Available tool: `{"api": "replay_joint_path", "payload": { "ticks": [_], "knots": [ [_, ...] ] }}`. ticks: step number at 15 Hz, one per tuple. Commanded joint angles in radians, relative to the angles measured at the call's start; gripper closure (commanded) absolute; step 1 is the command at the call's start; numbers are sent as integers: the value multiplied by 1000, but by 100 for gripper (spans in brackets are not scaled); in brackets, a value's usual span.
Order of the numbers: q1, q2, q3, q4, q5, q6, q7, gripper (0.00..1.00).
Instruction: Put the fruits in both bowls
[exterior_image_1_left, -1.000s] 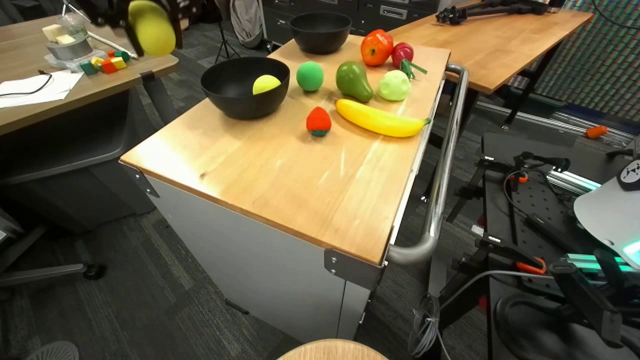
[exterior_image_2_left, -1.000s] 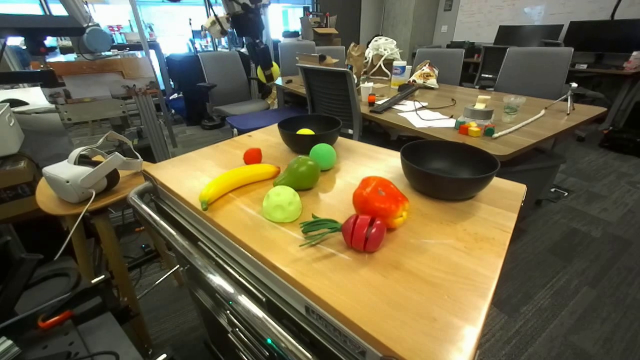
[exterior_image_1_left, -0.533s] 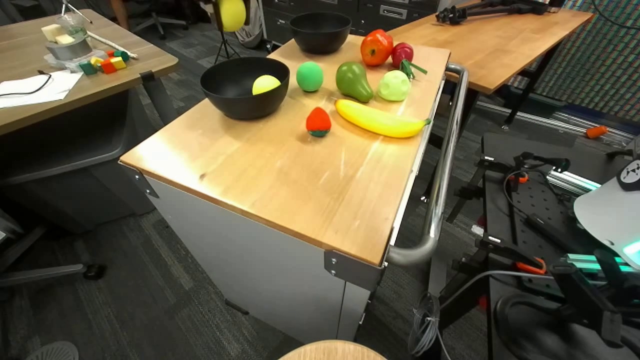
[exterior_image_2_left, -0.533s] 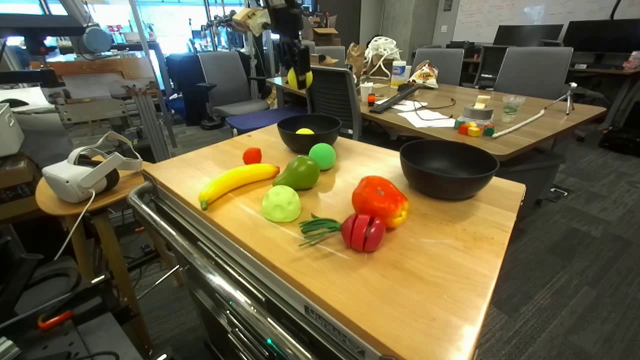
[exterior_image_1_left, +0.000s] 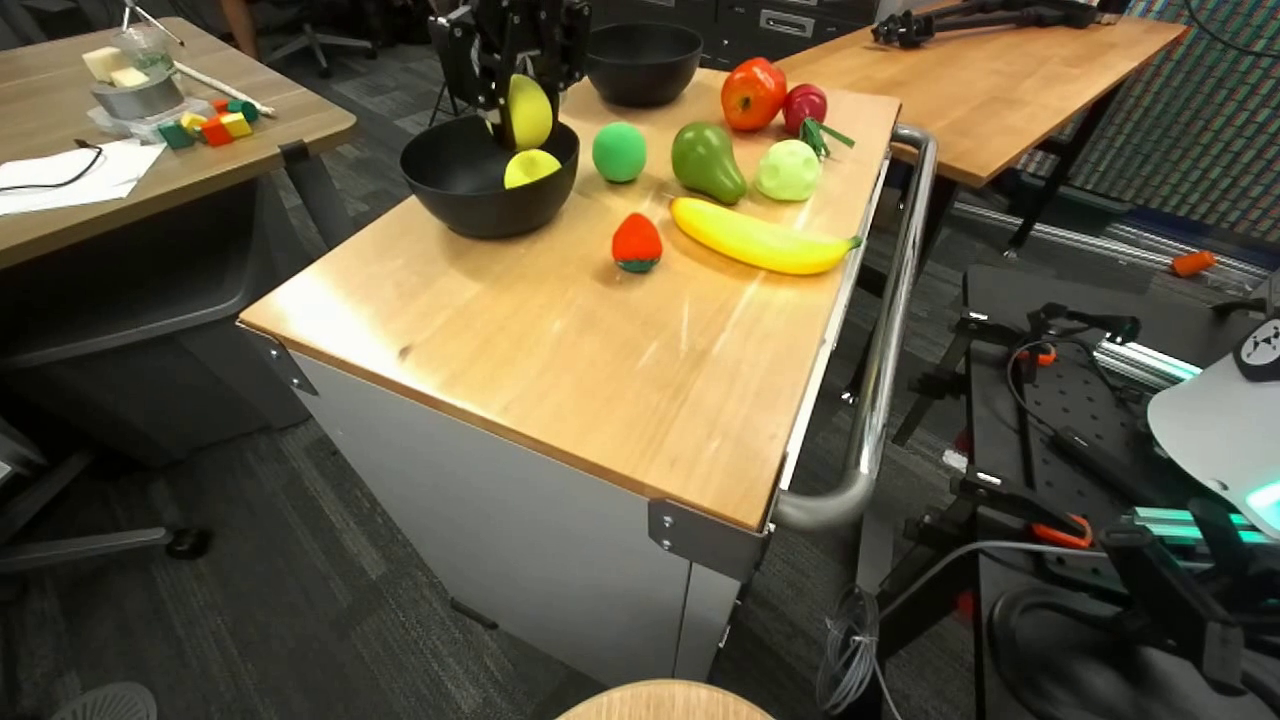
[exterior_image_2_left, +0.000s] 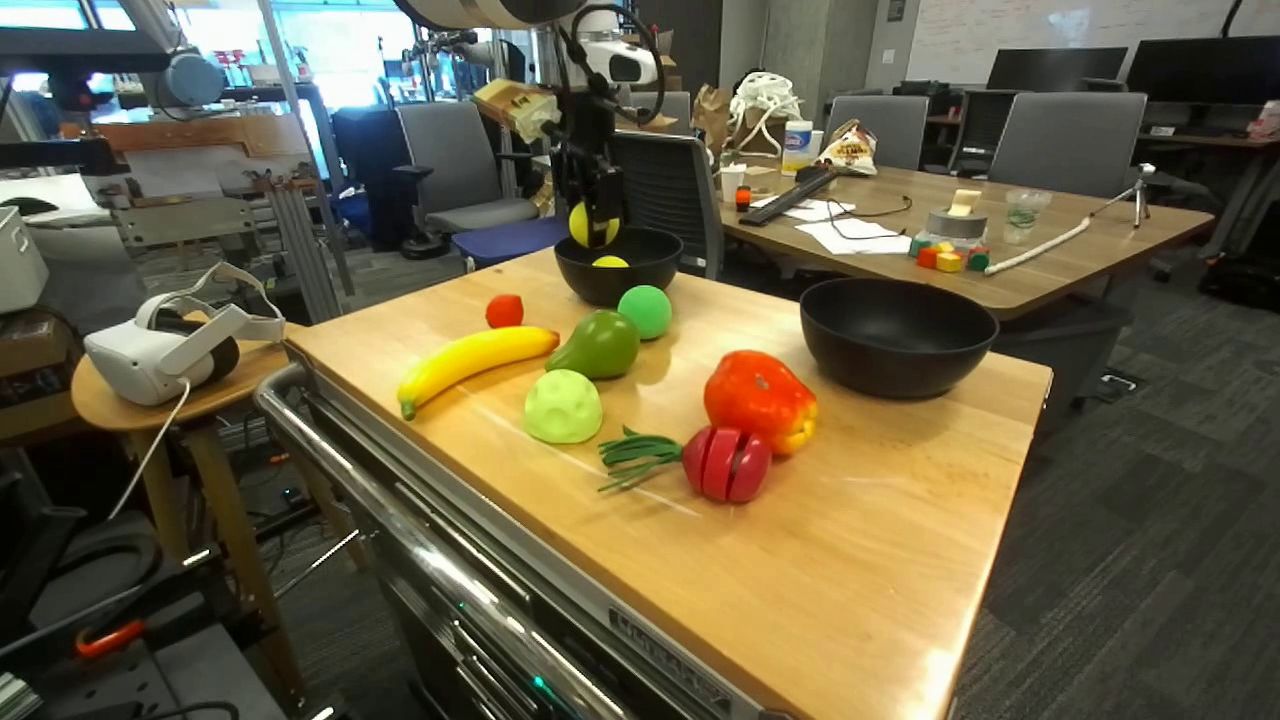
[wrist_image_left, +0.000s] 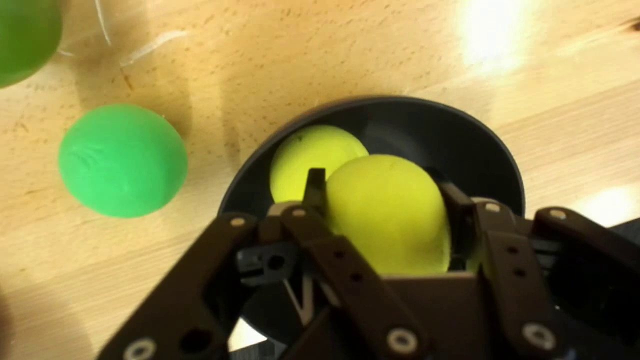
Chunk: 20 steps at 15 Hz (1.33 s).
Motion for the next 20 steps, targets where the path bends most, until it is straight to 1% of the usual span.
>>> {"api": "replay_joint_path", "payload": {
  "ticks": [1, 2, 3, 4, 5, 7, 8, 9, 10, 11, 15, 16, 17, 18, 20],
  "knots": [
    [10, -25, 2, -33, 2, 26, -59, 24],
    [13, -32, 4, -36, -1, 33, -70, 19],
    [20, -46, 4, -39, -15, 42, -78, 12],
    [25, -58, 4, -43, -23, 54, -82, 3],
    [37, -79, 0, -47, -39, 58, -62, 0],
    [60, -127, -13, -65, -59, 77, 36, 0],
    [72, -158, -21, -83, -57, 75, 125, 0],
    [76, -188, -23, -101, -51, 47, 186, 0],
    [83, -219, -26, -130, -62, 57, 252, 0],
    [84, -251, -24, -164, -59, 47, 313, 0],
    [71, -370, 1, -361, -53, 54, 547, 0],
    [65, -392, 9, -410, -41, 57, 586, 0],
    [61, -409, 17, -450, -32, 61, 598, 0],
    [55, -422, 24, -489, 0, 72, 580, 0],
    [48, -434, 30, -546, 26, 87, 564, 0]
  ]
}}
